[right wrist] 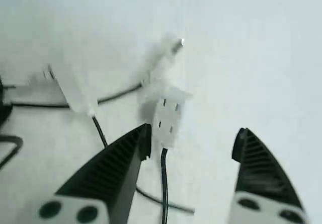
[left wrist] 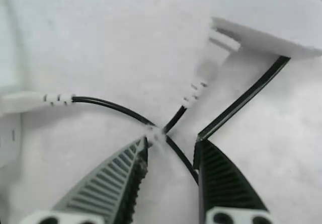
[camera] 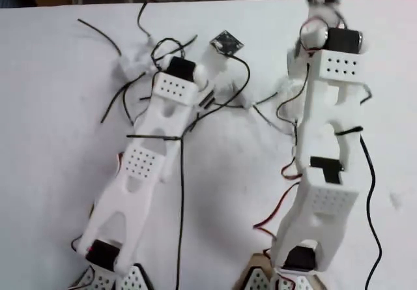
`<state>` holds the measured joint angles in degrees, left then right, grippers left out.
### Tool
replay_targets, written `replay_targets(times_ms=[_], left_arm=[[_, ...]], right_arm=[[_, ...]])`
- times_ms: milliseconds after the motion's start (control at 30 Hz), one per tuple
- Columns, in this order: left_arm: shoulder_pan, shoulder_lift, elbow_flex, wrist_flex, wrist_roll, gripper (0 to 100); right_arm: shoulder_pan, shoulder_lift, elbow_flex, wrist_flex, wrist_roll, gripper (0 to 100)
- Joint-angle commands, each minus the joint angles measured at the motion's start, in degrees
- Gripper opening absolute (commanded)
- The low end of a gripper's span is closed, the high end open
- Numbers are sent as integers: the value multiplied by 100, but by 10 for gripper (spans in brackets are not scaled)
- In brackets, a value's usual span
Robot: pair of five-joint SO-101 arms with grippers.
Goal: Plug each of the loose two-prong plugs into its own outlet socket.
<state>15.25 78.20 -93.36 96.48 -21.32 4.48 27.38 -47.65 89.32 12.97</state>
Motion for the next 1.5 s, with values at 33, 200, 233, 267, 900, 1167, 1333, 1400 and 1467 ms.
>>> replay_targets(times_ms=[33,200,233,267,900,1167,1333,1400,1467], left_arm=[[-4,-110,-229,-79,53,165],[4,-101,-229,-88,53,165],[4,-101,-229,-149,53,165],[4,-101,-220,-202,53,165],[4,-92,-193,-220,53,165],[4,-92,-193,-229,53,165],[13,-92,-202,-237,53,165],[13,-92,-202,-237,53,165],[13,-92,-202,-237,53,165]], right_arm=[[-312,-163,-123,-1385,44,285],[-549,1244,97,-2774,26,284],[-558,1604,26,-3037,18,284],[-558,1974,-97,-3292,18,284],[145,4084,-3516,980,1125,250],[365,2141,-2585,980,1600,253],[549,769,-1688,980,1222,254],[690,505,-1196,971,299,257],[778,435,-782,954,-369,296]])
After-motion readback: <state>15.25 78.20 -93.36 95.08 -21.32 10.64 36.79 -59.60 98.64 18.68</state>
